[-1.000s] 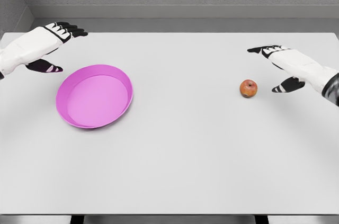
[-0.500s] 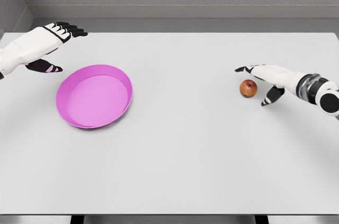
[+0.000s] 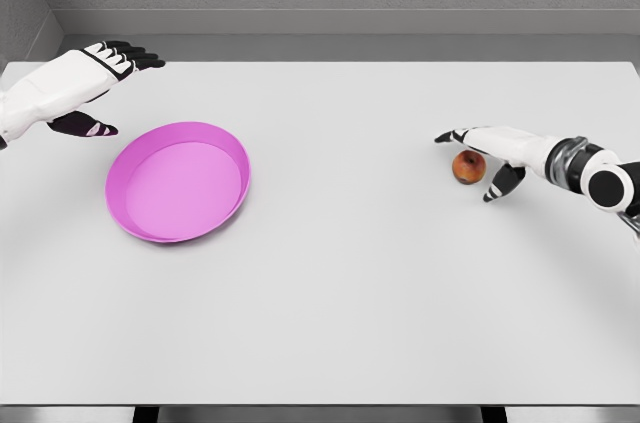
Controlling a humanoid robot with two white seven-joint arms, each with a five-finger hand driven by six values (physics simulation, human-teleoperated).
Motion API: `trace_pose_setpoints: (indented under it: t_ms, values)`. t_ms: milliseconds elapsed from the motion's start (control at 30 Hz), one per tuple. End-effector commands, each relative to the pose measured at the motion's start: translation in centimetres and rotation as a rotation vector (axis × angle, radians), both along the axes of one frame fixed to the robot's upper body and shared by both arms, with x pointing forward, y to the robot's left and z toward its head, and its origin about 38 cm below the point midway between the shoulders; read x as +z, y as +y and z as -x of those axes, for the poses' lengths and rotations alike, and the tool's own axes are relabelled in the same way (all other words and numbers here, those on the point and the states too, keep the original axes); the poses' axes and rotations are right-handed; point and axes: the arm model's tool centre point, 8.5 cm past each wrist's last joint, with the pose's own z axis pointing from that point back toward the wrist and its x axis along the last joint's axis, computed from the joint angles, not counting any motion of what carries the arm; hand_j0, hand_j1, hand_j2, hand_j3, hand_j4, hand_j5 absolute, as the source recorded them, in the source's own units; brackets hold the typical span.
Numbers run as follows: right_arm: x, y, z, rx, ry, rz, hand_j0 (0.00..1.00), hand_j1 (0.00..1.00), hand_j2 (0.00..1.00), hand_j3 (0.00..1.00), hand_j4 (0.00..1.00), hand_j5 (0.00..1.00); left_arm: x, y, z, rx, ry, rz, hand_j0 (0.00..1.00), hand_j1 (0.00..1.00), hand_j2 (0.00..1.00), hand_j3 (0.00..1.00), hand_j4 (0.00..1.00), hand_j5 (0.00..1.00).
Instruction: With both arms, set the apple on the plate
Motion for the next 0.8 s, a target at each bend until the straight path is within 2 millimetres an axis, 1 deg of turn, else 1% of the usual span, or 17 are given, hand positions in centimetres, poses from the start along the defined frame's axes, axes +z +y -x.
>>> trace_pose_setpoints:
  t_ms: [0,33,67,133,200,233,300,467,567,767]
  values:
    - [-0.1,0.0,0.0,0.002,0.002,0.001,0.82,0.82,0.82,0.82,0.82,0.82,0.1,0.1,0.0,0.002,-0.001,0.007,1.0,1.0,1.0,1.0,1.0,1.0]
    - [-0.1,0.0,0.0,0.003,0.002,0.0,0.79,0.79,0.79,0.79,0.79,0.79,0.1,0.1,0.0,0.002,0.0,0.006,1.0,1.0,1.0,1.0,1.0,1.0]
    - [-0.1,0.1,0.0,0.004,0.001,0.0,0.74,0.74,0.74,0.74,0.74,0.74,0.1,0.1,0.0,0.002,-0.001,0.007,1.0,1.0,1.0,1.0,1.0,1.0]
    - [-0.2,0.0,0.1,0.004,0.004,0.002,0.63,0.63,0.63,0.63,0.63,0.63,0.1,0.0,0.0,0.001,0.0,0.006,1.0,1.0,1.0,1.0,1.0,1.0]
    - [-0.4,0.1,0.2,0.009,0.01,0.006,0.6,0.6,0.6,0.6,0.6,0.6,0.1,0.1,0.0,0.002,-0.001,0.007,1.0,1.0,1.0,1.0,1.0,1.0]
    - [-0.5,0.1,0.2,0.007,0.012,0.005,0.56,0.56,0.56,0.56,0.56,0.56,0.1,0.1,0.0,0.002,-0.001,0.007,1.0,1.0,1.0,1.0,1.0,1.0]
    - [-0.6,0.0,0.2,0.007,0.015,0.007,0.54,0.54,0.54,0.54,0.54,0.54,0.1,0.1,0.0,0.002,-0.001,0.007,1.0,1.0,1.0,1.0,1.0,1.0]
    - [-0.5,0.1,0.3,0.016,0.03,0.013,0.46,0.46,0.46,0.46,0.46,0.46,0.1,0.1,0.0,0.002,-0.001,0.007,1.0,1.0,1.0,1.0,1.0,1.0]
    - [-0.4,0.3,0.4,0.021,0.028,0.011,0.46,0.46,0.46,0.46,0.46,0.46,0.1,0.1,0.0,0.002,-0.001,0.007,1.0,1.0,1.0,1.0,1.0,1.0]
    - [0.7,0.8,0.1,0.04,0.003,0.006,0.46,0.46,0.46,0.46,0.46,0.46,0.2,0.2,0.0,0.004,-0.003,0.006,1.0,1.0,1.0,1.0,1.0,1.0]
